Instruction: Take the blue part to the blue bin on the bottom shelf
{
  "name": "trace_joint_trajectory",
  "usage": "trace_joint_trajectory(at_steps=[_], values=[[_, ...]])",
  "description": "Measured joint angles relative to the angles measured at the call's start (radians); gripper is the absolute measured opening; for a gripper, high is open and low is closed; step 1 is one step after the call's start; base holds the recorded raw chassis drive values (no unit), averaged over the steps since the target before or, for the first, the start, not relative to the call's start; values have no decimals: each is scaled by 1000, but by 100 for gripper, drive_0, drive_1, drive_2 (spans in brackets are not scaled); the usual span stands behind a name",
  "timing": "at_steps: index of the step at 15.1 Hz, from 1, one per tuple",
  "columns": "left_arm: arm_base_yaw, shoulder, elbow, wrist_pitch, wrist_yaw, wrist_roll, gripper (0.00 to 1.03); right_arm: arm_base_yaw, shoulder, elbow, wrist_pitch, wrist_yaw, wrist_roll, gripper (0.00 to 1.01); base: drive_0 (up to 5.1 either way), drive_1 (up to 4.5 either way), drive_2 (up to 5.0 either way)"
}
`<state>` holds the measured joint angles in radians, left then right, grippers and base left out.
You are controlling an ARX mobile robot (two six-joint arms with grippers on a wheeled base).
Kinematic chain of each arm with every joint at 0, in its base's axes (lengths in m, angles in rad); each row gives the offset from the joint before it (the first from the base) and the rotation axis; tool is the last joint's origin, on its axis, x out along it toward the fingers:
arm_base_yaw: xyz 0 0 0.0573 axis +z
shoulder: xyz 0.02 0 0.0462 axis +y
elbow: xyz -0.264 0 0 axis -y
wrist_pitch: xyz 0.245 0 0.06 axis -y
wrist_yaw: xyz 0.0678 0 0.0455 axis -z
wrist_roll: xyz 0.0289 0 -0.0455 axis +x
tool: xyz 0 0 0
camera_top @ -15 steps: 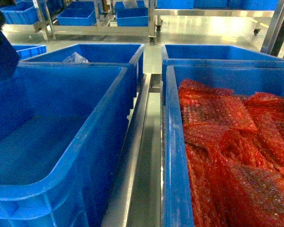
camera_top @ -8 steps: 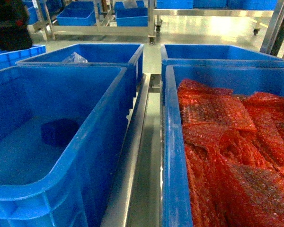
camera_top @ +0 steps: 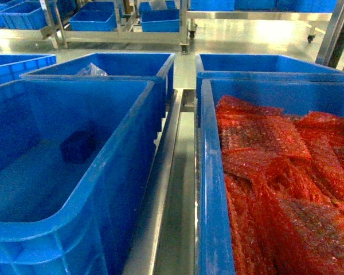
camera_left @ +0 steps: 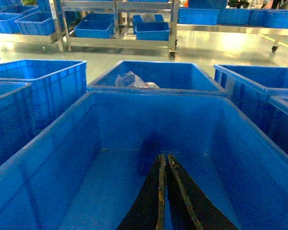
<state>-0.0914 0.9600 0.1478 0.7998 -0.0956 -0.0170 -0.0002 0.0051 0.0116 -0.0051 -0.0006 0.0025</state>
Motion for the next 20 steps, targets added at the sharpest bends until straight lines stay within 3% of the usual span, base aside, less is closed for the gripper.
trace_joint_trajectory(at_steps=[6, 11, 12, 20], values=[[75, -113, -50, -63, 85, 1, 2, 0, 0, 0, 0, 0, 0, 98, 0, 0, 0], [92, -219, -88, -126, 93, 0, 2, 0, 0, 0, 0, 0, 0, 98, 0, 0, 0], [91, -222, -120, -79, 95, 0, 2, 0, 0, 0, 0, 0, 0, 98, 0, 0, 0], [91, -574, -136, -412, 95, 1, 2, 0, 0, 0, 0, 0, 0, 98, 0, 0, 0]])
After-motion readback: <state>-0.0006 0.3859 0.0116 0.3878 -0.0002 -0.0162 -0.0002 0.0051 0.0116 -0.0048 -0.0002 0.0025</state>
